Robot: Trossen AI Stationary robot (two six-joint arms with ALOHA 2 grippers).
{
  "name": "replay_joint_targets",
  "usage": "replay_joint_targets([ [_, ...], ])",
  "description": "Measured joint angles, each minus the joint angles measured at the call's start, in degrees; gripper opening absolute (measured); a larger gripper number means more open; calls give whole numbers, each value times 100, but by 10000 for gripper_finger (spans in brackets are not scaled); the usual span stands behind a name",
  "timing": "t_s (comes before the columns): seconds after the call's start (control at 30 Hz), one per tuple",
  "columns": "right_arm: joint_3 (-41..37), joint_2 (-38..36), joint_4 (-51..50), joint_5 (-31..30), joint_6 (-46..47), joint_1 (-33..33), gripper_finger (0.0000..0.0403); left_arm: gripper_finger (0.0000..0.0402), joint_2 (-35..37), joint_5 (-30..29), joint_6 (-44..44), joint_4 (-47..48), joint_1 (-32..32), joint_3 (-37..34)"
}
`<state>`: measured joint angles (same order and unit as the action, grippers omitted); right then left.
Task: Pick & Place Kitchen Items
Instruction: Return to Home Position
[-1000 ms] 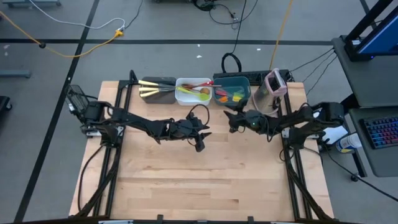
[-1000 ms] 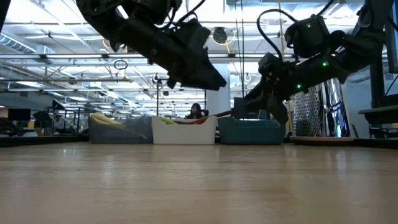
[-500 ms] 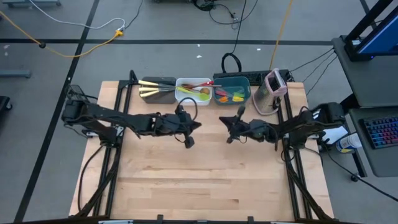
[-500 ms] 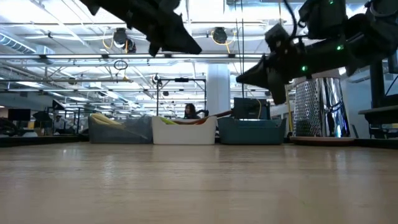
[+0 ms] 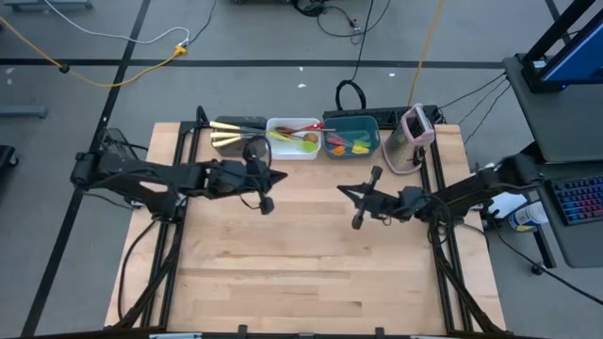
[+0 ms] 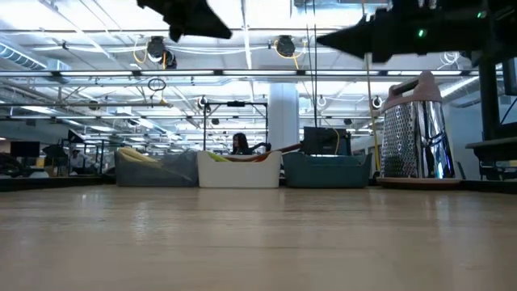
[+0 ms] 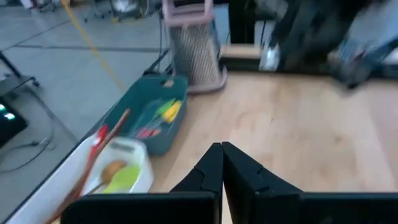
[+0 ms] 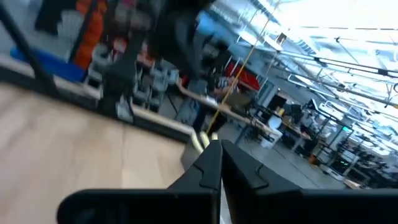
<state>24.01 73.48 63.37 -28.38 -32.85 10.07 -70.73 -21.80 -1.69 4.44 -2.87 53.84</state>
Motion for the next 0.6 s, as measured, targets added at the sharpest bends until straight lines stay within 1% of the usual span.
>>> replay_joint_targets([
  [0.07,0,-291,-144,9,177,40,1,3,232,-38,87,318,36,-7],
  [0.17,0,-720,-643,16,491,85,1,7,530,-37,173,587,103,-3],
  [0.33,0,-1417,-1635,15,773,146,0,3,999,-36,789,1074,168,-8],
  [0.47,2,-1915,-2189,15,1101,166,0,8,1302,-35,932,1233,252,-7],
  [0.6,2,-2398,-2822,152,1122,168,0,3,1557,-31,1111,1488,336,-26],
])
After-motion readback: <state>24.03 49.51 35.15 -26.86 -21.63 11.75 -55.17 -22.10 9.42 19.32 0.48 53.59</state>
